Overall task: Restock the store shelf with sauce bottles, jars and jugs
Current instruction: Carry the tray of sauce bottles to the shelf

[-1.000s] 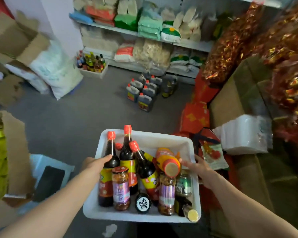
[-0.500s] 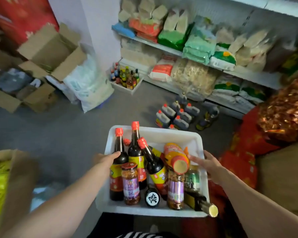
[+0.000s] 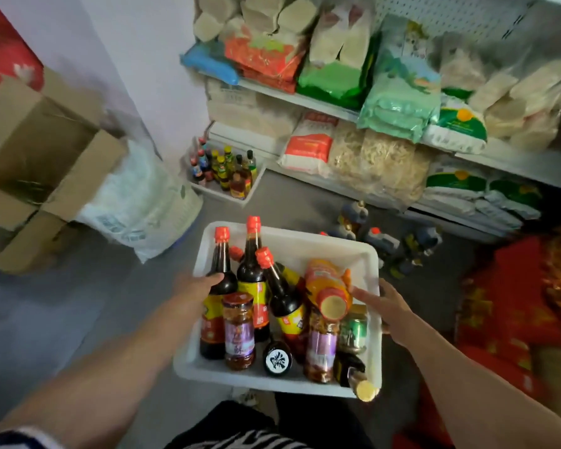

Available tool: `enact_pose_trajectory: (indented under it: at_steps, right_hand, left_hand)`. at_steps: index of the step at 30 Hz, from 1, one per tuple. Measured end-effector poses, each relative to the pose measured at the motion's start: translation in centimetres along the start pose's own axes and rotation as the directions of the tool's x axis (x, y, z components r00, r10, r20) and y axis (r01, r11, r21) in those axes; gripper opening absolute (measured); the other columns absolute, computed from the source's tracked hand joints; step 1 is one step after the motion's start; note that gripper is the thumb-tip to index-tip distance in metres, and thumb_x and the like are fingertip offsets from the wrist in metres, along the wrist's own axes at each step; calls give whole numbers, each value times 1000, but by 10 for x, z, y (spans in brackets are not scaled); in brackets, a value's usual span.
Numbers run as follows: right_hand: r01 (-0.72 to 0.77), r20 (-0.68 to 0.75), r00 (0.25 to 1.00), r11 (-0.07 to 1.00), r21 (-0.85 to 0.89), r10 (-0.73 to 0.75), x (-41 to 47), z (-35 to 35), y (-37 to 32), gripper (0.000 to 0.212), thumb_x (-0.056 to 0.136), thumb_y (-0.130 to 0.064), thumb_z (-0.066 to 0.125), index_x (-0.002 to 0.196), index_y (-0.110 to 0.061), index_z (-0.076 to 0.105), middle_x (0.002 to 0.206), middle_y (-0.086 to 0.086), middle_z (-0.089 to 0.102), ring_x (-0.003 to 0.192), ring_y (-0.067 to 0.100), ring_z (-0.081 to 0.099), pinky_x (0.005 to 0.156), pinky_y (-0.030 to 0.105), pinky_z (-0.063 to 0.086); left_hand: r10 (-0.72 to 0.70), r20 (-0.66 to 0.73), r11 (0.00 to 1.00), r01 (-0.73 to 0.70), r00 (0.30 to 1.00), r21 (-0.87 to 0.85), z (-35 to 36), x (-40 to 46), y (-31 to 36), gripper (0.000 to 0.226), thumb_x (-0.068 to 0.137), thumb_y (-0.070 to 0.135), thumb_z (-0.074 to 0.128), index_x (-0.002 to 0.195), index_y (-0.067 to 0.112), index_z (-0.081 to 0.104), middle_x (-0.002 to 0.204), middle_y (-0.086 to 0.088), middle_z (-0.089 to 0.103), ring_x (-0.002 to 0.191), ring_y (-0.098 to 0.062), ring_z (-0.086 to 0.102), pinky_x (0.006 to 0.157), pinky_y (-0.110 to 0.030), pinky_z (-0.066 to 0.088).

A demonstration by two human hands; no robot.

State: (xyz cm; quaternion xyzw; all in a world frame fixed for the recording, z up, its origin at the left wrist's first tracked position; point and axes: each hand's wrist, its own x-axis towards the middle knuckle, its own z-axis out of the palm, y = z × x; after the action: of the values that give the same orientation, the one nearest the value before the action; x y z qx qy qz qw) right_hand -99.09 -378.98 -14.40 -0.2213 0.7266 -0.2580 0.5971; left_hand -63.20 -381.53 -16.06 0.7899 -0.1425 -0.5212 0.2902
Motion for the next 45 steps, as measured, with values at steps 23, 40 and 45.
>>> enact_pose_trajectory:
  at_steps: [23, 40, 45]
  right_hand:
    - [-73, -158, 984, 996, 54, 81, 350, 76, -243, 98, 73, -41, 88, 152, -27, 33, 129, 0, 52, 108, 21, 57, 78, 33, 47]
    - [-77, -146, 984, 980, 183, 104, 599, 84, -216, 51, 71, -8, 80, 112, -28, 57, 93, 2, 73, 78, 14, 73, 57, 19, 55]
    - [-106, -110, 986, 980, 171, 125, 655, 82, -187, 41, 83, -2, 73, 108, -31, 56, 100, 2, 69, 75, 12, 73, 54, 19, 54]
  left_hand:
    - [-63, 16, 971, 57, 998, 233, 171, 327, 298, 27, 82, 24, 79, 78, 5, 61, 68, -6, 56, 62, -20, 52, 63, -30, 41]
    - [37, 5, 871, -35, 999, 489, 333, 563, 297, 47, 83, 36, 76, 112, 2, 63, 103, -17, 63, 88, -28, 55, 70, -37, 40]
    - [46, 12, 884, -46, 999, 465, 366, 610, 269, 30, 83, 30, 77, 98, 8, 64, 89, -7, 60, 89, -28, 57, 79, -37, 43]
